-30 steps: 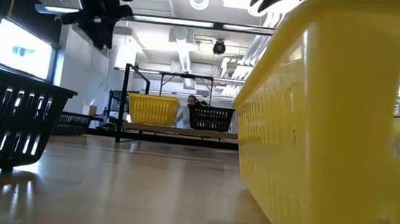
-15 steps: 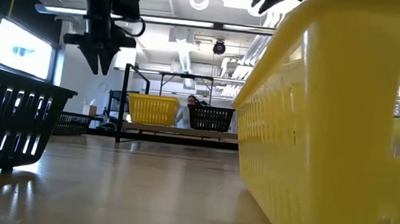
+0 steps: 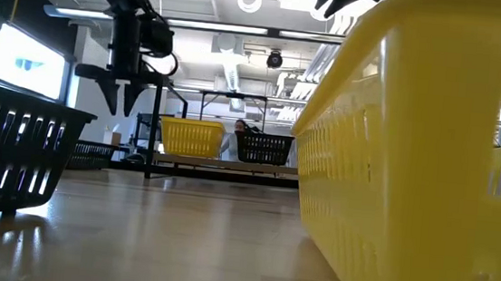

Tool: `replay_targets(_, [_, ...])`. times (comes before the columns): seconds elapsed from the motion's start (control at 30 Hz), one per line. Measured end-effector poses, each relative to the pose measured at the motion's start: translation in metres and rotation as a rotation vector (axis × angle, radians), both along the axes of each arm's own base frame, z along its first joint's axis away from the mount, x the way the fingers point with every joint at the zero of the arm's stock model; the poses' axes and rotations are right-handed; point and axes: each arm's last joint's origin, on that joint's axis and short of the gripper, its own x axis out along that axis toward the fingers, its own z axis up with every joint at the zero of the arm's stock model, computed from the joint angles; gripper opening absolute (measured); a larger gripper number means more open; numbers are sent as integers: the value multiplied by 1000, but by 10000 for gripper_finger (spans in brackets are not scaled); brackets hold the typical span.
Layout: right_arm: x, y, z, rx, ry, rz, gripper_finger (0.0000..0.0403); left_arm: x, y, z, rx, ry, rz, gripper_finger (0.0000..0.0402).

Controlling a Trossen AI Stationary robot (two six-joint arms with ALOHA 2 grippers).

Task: Stack baskets on shelf by color
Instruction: Stack the top black bin on top of the black bin on the shelf

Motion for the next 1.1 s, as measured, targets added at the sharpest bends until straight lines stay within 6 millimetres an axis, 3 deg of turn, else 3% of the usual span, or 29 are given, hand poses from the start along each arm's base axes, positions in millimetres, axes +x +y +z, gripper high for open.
replay_targets(0.43, [0,0,0,2,7,0,140,7,16,-34,-81,100,9,122])
replay_targets(1.1, [-3,1,-3,12,47,0,140,11,21,-51,-108,176,2,122])
